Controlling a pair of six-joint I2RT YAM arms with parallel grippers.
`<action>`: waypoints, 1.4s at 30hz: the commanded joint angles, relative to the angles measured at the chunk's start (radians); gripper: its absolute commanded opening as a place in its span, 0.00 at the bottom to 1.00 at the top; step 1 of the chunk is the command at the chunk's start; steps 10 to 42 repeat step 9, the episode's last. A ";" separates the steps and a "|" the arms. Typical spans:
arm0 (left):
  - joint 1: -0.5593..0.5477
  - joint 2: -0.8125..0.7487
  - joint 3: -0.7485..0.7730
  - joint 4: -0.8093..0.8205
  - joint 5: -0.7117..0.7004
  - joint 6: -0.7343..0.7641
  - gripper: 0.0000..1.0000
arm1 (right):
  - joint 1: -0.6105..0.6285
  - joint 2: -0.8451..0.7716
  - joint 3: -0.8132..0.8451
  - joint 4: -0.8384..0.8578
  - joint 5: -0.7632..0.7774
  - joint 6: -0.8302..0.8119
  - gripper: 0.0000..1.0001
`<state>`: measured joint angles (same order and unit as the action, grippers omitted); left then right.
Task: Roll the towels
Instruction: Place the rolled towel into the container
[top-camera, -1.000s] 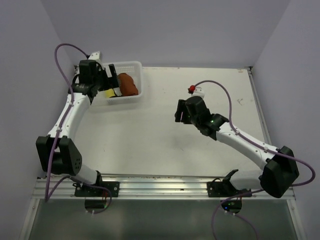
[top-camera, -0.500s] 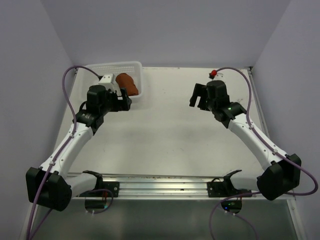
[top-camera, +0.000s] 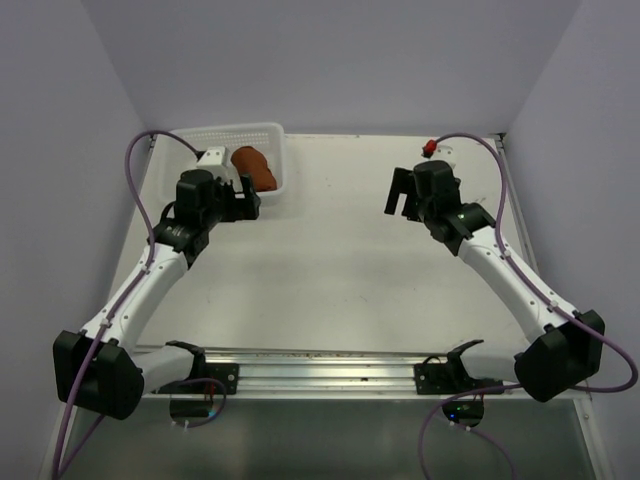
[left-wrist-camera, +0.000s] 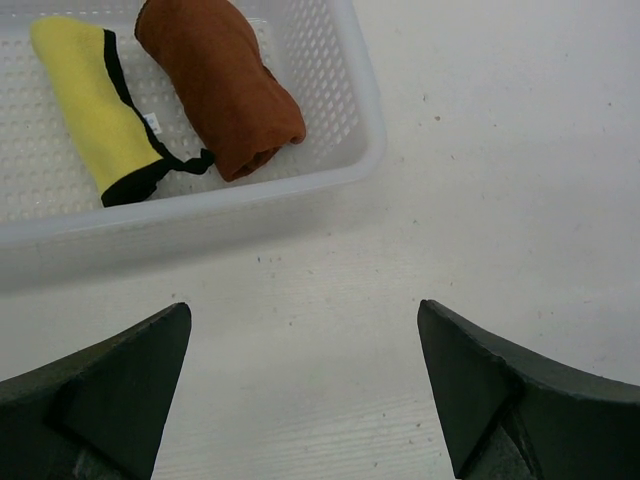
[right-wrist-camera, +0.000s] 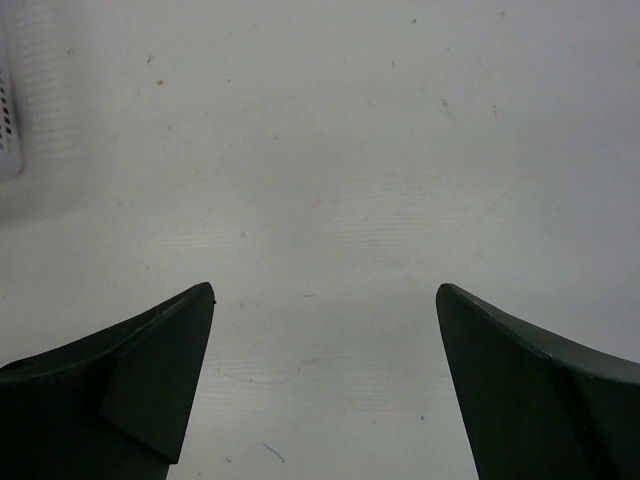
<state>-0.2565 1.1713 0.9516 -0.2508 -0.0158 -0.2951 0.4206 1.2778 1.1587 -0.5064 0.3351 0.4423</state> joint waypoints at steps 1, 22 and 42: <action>-0.001 -0.025 0.022 0.054 -0.033 0.013 0.99 | 0.001 -0.043 -0.016 -0.011 0.047 -0.017 0.97; -0.001 -0.019 0.024 0.048 -0.044 0.016 1.00 | 0.003 -0.049 -0.051 0.005 0.031 -0.013 0.98; -0.001 -0.019 0.024 0.048 -0.044 0.016 1.00 | 0.003 -0.049 -0.051 0.005 0.031 -0.013 0.98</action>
